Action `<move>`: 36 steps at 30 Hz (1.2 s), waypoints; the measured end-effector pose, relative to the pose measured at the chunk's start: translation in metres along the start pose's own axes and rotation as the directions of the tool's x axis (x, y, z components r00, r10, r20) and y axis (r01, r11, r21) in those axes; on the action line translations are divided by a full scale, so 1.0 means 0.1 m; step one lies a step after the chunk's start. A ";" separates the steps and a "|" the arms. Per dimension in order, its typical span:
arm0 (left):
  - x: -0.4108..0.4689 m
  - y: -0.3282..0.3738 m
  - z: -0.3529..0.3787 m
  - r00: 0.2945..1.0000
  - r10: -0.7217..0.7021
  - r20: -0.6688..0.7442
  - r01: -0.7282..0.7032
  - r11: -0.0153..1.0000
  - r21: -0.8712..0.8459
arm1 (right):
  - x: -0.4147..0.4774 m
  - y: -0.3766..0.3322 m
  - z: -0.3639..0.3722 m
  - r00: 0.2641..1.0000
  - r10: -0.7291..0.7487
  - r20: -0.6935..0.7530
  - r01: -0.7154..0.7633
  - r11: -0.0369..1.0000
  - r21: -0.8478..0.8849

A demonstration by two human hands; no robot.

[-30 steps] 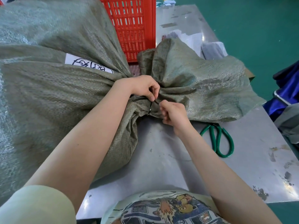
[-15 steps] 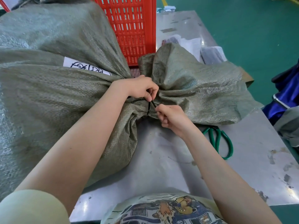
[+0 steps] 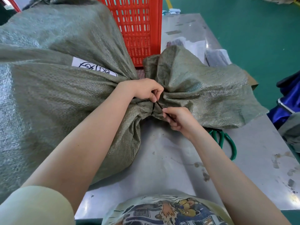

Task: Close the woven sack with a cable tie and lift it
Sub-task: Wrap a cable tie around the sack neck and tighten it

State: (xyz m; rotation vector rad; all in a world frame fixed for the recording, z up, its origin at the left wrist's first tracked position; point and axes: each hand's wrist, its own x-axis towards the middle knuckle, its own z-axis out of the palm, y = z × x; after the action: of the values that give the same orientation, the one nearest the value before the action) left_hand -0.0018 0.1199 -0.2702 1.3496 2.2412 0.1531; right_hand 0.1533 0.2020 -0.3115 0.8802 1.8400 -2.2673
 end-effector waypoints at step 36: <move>-0.02 0.01 -0.13 0.995 -0.003 0.101 -0.010 0.991 0.132 | 0.16 -0.09 0.32 0.993 -0.100 -0.061 0.097 0.994 -0.042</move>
State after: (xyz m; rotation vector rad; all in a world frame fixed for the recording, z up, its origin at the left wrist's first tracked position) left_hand -0.0060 0.1207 -0.2575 1.3973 2.1974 -0.0628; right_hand 0.1240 0.1793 -0.3083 0.8843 1.9901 -2.2763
